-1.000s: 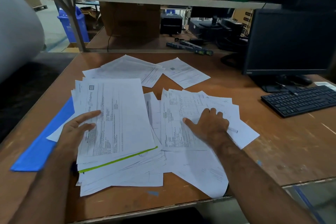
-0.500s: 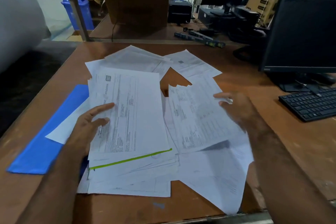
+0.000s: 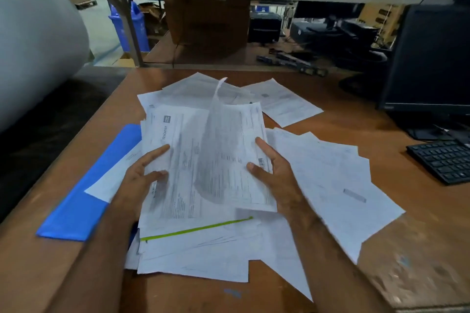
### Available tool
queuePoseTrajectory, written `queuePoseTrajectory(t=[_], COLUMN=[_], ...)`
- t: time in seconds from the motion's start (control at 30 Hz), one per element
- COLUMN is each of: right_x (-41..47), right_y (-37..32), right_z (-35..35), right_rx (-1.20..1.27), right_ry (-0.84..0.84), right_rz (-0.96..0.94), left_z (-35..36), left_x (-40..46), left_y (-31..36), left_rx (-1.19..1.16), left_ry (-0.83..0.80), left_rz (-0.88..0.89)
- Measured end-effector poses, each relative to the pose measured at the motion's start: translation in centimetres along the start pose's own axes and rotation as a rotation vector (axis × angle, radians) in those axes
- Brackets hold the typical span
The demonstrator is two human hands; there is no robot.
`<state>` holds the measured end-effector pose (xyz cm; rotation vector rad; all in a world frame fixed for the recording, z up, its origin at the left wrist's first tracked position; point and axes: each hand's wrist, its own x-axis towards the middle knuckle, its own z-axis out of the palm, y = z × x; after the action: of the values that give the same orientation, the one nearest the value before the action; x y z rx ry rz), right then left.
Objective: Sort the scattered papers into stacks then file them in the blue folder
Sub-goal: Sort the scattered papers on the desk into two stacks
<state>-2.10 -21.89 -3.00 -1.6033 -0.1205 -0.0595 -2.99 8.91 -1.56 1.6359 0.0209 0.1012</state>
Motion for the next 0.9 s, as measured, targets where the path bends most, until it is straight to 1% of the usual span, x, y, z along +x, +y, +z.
queuePoseTrajectory(t=[0.07,0.13,0.2,0.3,0.33,0.43,0.5,0.57,0.63,0.67,0.7,0.77,0.8,0.83,0.9], right_x=[0.0,0.2,0.3,0.3,0.3,0.4,0.4,0.2,0.3,0.3,0.2,-0.3,-0.7,-1.0,-1.3], right_y=[0.9,0.9,0.7,0.8,0.9,1.3,1.1,0.7,0.0,-0.6,-1.2,-2.4,-2.8,-2.9,-2.9], right_z=[1.3,2.0,2.7,3.8,4.0,4.3,4.4,4.3,3.2,2.2,0.9,-1.7,-2.6,-3.3,-4.0], right_rx=[-0.052,-0.169,-0.259,-0.371,-0.432,-0.564,-0.574,-0.548,-0.614,-0.727,-0.876,-1.166,-1.259,-1.307,-1.324], right_ry=[-0.039,-0.055,-0.051,-0.064,-0.078,-0.106,-0.115,-0.087,0.018,0.066,0.088,0.069,0.065,0.070,0.096], right_rz=[0.003,-0.002,-0.037,-0.108,-0.130,-0.170,-0.153,-0.138,-0.138,-0.113,-0.045,0.198,0.315,0.401,0.473], left_z=[0.2,0.3,0.7,1.0,0.9,0.4,0.1,0.0,0.0,-0.2,-0.4,-0.5,-0.4,-0.3,0.0], left_x=[-0.1,-0.3,-0.6,-1.1,-1.1,-0.4,0.0,0.2,0.3,0.4,0.5,0.5,0.4,0.4,0.1], left_y=[0.4,0.7,1.0,1.1,1.1,0.7,0.4,0.0,-0.3,-0.6,-0.8,-0.7,-0.6,-0.5,-0.2], left_rx=[-0.019,-0.016,-0.010,-0.025,-0.011,0.016,0.018,0.075,0.061,0.051,0.044,0.032,0.027,0.014,-0.001], left_ry=[0.009,0.012,0.011,0.089,0.087,-0.024,-0.059,-0.074,-0.054,-0.035,-0.022,-0.017,-0.012,-0.001,0.028], left_rz=[-0.015,-0.003,-0.001,-0.047,-0.041,-0.044,-0.040,0.003,0.012,0.004,-0.008,-0.015,-0.019,-0.020,-0.012])
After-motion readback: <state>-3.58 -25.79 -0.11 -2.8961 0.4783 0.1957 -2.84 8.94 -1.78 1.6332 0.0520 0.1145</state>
